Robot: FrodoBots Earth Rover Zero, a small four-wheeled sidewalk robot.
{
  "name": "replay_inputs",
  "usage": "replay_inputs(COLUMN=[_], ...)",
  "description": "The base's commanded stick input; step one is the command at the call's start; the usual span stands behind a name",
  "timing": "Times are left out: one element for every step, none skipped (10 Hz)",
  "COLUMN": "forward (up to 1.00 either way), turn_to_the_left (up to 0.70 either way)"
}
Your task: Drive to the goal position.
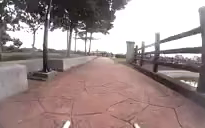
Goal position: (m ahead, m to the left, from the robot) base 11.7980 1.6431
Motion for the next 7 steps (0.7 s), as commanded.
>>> replay_inputs(forward=[1.00,1.00,1.00,1.00,1.00,1.00,1.00], turn_to_the_left=[0.00,0.00,0.00,0.00,0.00,0.00,0.00])
